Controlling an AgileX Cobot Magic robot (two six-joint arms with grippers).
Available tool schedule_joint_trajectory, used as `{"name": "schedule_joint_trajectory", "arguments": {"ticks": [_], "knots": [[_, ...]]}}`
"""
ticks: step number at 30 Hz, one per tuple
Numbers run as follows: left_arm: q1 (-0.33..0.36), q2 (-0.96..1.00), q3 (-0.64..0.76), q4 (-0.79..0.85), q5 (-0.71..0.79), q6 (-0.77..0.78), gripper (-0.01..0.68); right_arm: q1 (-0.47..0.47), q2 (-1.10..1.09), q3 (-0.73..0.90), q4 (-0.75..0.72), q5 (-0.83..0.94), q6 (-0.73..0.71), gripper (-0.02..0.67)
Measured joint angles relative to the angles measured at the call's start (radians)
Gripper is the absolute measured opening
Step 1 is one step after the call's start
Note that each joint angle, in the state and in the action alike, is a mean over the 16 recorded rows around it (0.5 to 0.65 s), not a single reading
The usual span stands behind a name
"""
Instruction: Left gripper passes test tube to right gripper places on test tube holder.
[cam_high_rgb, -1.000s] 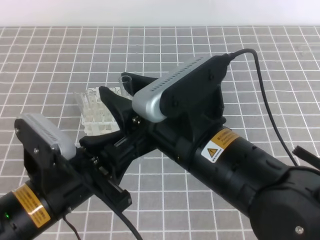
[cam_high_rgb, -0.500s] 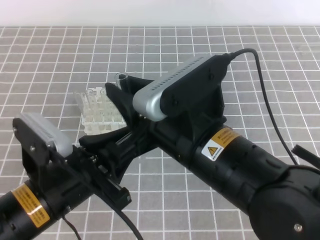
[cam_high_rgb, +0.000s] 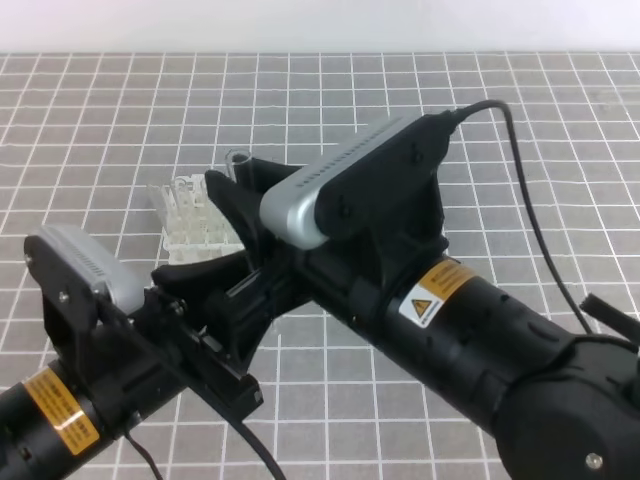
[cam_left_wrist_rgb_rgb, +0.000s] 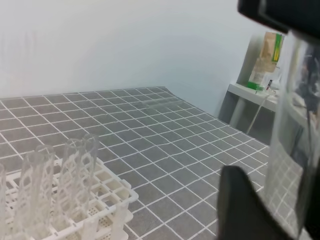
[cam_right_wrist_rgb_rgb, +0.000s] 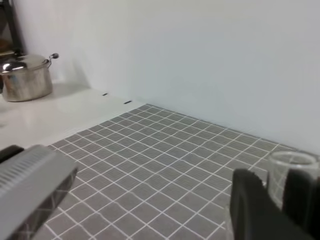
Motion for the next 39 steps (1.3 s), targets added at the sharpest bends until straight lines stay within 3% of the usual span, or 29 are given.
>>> {"name": "schedule_joint_trajectory", "arguments": {"ticks": [5,11,18,23,31,39], "knots": [[0.001,-0.034,0.0,0.036,0.021,-0.012,0.033,0.0,-0.018,0.0,0.069,0.02,-0.075,0.01],[0.001,-0.153,0.002,0.157,0.128,-0.087,0.029,0.0,-0.072,0.0,0.259,0.061,-0.29,0.01],[0.001,-0.427,0.029,0.379,0.339,-0.27,0.014,-0.001,-0.146,0.001,0.548,0.106,-0.61,0.01],[0.001,-0.675,0.102,0.507,0.473,-0.417,0.008,-0.001,-0.176,0.004,0.682,0.117,-0.761,0.01],[0.0,-0.943,0.264,0.572,0.607,-0.546,0.007,-0.001,-0.184,0.008,0.759,0.116,-0.845,0.01],[0.0,-1.018,0.351,0.573,0.737,-0.599,0.007,-0.001,-0.185,0.009,0.765,0.109,-0.857,0.01]]}}
